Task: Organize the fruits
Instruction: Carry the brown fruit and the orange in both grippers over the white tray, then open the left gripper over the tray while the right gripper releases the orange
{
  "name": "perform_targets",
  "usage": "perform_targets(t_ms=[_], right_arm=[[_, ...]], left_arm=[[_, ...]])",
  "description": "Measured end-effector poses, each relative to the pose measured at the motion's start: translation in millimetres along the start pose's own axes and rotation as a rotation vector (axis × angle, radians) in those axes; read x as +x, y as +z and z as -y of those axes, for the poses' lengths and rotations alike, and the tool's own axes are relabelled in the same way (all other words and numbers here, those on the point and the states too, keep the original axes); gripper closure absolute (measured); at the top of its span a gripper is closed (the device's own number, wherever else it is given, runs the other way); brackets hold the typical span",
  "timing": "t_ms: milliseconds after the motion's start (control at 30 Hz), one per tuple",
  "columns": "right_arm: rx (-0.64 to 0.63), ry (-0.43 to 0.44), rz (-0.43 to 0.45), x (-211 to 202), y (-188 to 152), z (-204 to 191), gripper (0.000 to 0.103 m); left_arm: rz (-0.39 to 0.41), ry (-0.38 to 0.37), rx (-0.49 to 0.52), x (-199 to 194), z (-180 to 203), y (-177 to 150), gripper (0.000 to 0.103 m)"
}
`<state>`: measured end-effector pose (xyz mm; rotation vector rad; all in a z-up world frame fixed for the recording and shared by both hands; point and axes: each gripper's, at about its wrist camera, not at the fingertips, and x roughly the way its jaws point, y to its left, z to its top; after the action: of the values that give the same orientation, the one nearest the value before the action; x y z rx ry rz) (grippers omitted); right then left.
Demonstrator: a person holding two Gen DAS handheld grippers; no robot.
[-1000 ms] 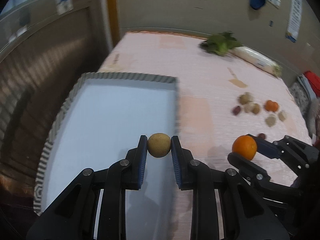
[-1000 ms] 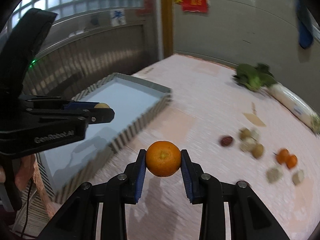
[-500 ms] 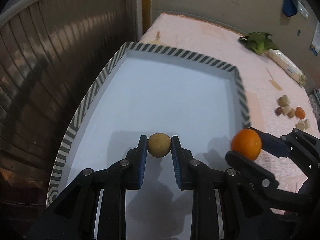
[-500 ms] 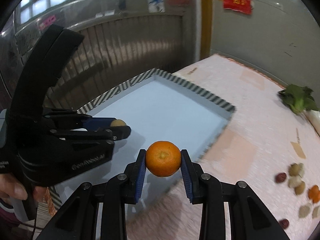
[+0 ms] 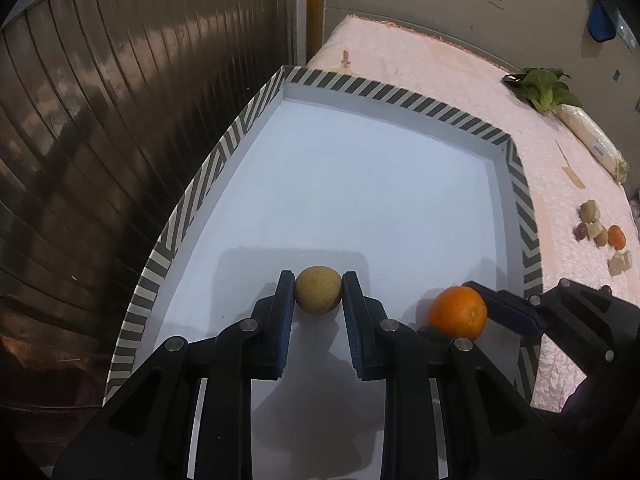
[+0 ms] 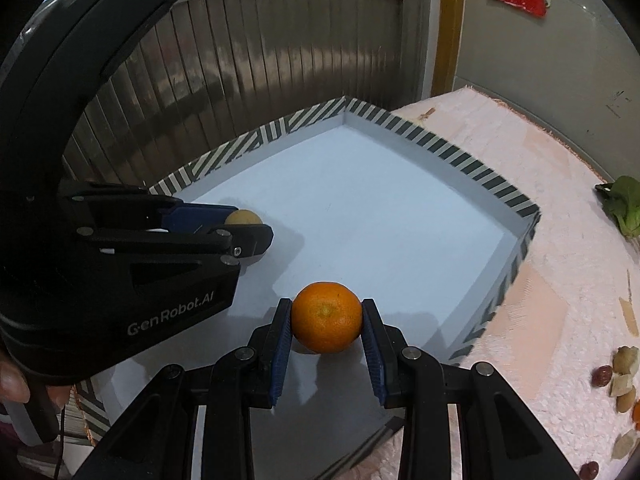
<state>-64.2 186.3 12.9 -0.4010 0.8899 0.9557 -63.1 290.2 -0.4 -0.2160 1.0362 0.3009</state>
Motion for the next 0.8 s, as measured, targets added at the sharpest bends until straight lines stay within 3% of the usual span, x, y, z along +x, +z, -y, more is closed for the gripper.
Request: perform_targets(t_ms=[167,267,367,433,467,633,800], right_arm=[[0.009,0.022,-0.010,1,-4,0,0.070],[0.026,0.055,-0.006,-3,-5,1,0.069],[0.055,0.071,0.019,-10,-6,4,0.069],[0.067,0.070,0.042,-19,-7,6,0.068],[0.074,0.070,0.050,-22,-6,7,0.067],[0.127,0.076,0.125,-54,-13,20,0.062],[0.164,0.010,0.161,-83,-30,41,0.061]], left_arm=[[-0.025,-0.022,-0.024,5,-3,0,0.080],[-0.023,-0.010,-0.030,3,-2,1,0.074],[-0.006,-0.022,-0.051,-2,-4,2,0.056],[0.014,-0.046,-0.071,-9,-6,2,0.037],[0.028,-0.054,-0.080,-13,-6,2,0.035],[0.083,-0.039,-0.052,-34,8,2,0.034],[0.124,-0.049,0.003,-48,42,1,0.034]])
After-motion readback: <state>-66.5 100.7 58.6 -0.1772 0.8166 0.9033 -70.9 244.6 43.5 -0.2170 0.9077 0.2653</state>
